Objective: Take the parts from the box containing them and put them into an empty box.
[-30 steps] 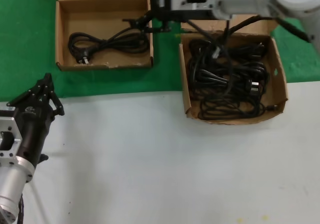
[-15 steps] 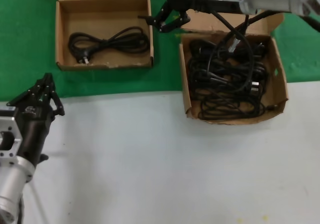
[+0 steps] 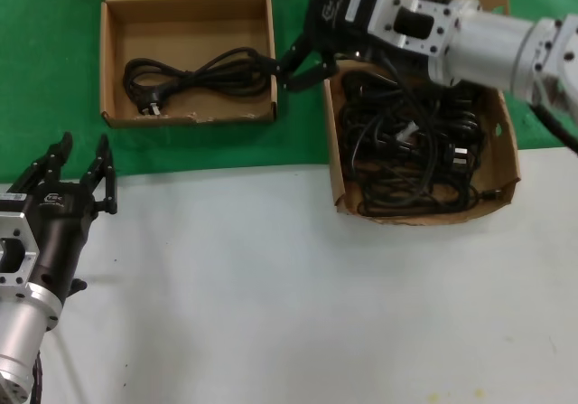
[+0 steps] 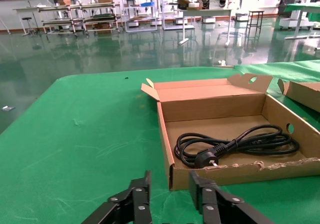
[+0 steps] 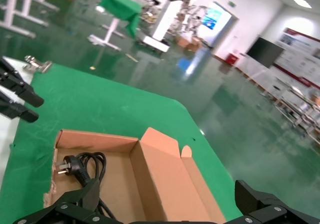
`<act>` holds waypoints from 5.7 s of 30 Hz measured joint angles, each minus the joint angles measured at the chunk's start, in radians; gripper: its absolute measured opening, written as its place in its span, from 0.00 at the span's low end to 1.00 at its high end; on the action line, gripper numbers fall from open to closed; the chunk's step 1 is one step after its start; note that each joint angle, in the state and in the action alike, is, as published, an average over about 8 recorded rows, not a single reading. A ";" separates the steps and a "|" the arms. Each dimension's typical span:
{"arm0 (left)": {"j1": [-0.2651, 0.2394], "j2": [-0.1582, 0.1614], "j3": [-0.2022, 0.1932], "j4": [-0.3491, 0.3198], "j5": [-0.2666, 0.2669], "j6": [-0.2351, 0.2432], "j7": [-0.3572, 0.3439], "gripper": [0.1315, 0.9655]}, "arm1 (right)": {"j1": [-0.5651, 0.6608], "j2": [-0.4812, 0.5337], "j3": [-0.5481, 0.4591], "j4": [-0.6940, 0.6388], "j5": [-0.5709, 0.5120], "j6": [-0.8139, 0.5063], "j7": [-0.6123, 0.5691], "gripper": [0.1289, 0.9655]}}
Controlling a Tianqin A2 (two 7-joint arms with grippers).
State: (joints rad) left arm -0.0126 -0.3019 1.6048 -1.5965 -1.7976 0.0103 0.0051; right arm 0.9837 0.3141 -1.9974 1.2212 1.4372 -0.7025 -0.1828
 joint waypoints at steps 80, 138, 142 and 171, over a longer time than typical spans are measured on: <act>0.012 0.002 -0.005 -0.003 -0.002 -0.010 -0.005 1.00 | -0.944 -0.013 0.381 0.363 0.348 0.674 0.175 1.00; 0.012 0.002 -0.005 -0.003 -0.002 -0.010 -0.005 1.00 | -0.944 -0.013 0.381 0.363 0.348 0.674 0.175 1.00; 0.012 0.002 -0.005 -0.003 -0.002 -0.010 -0.005 1.00 | -0.944 -0.013 0.381 0.363 0.348 0.674 0.175 1.00; 0.012 0.002 -0.005 -0.003 -0.002 -0.010 -0.005 1.00 | -0.944 -0.013 0.381 0.363 0.348 0.674 0.175 1.00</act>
State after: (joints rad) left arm -0.0005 -0.3001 1.6002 -1.5998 -1.7999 0.0004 0.0002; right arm 0.0399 0.3006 -1.6161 1.5846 1.7853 -0.0285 -0.0074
